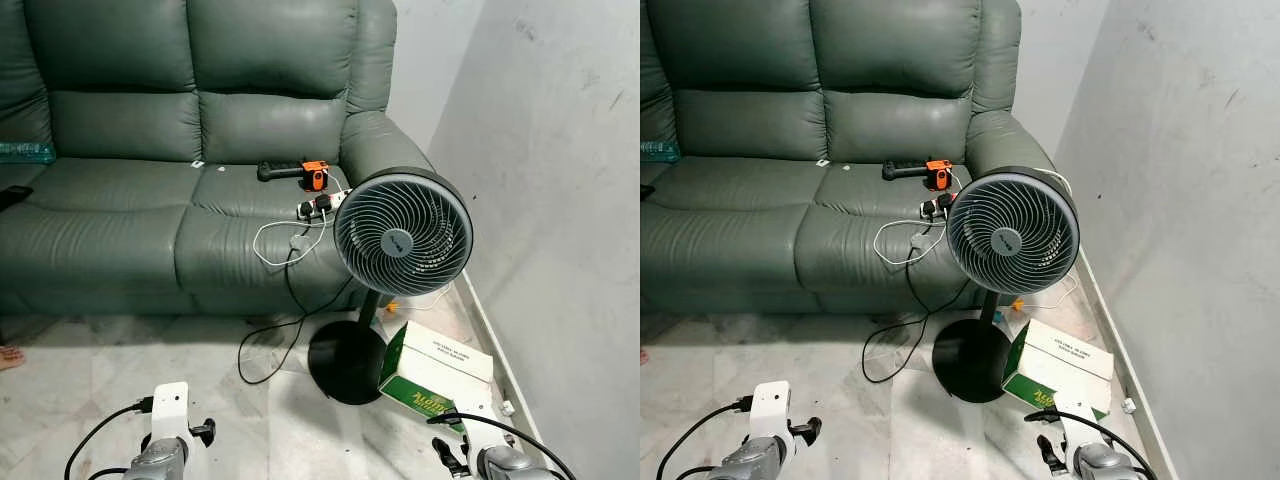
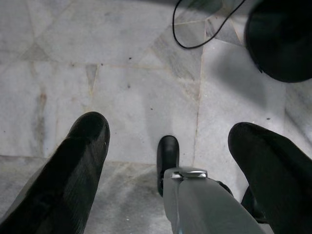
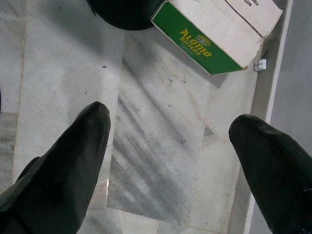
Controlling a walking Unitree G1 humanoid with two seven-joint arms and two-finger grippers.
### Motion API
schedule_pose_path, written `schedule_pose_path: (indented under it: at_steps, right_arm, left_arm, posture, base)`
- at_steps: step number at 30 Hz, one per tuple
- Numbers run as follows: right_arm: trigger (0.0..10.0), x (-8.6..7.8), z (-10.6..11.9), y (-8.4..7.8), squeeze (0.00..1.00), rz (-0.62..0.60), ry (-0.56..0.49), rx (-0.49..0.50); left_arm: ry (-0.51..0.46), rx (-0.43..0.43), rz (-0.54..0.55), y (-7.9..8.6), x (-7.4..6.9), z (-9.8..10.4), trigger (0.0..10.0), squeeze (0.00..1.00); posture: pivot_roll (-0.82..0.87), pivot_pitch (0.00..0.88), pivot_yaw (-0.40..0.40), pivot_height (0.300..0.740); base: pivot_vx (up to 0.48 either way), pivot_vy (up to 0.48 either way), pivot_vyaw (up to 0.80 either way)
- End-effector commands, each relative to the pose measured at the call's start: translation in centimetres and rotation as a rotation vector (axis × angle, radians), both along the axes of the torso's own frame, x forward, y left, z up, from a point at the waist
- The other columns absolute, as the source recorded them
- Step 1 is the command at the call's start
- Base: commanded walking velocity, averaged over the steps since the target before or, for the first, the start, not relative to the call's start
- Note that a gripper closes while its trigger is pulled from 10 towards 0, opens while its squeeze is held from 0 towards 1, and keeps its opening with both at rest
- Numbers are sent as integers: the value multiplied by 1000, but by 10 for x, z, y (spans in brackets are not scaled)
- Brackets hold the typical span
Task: Hang keys on a hook
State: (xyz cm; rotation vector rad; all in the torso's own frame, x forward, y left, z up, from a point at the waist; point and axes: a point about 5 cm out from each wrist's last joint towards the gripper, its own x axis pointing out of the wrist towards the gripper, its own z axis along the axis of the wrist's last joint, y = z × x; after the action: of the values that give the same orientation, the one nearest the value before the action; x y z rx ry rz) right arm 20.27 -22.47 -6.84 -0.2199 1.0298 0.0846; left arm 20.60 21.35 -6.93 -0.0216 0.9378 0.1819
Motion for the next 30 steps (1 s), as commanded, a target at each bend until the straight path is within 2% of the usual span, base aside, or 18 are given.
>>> schedule_pose_path:
  at_steps: [1, 5, 30]
  right_arm:
    - [10000, 3, 2, -2, 0, 6, -1, -10]
    - [10000, 3, 2, -1, 0, 11, 1, -13]
    - [10000, 5, 3, 0, 0, 40, 0, -34]
  left_arm:
    - [12, -1, -16, -2, 0, -1, 10000, 0]
    - [11, -2, -19, -3, 0, -1, 10000, 0]
    - [13, 14, -40, -4, 3, 1, 10000, 0]
  posture:
    - [123, 0, -96, 740]
    - [123, 0, -95, 740]
    - [124, 0, -94, 740]
  base:
    - [0, 0, 0]
    - [-73, 0, 0]
    - [-352, 0, 0]
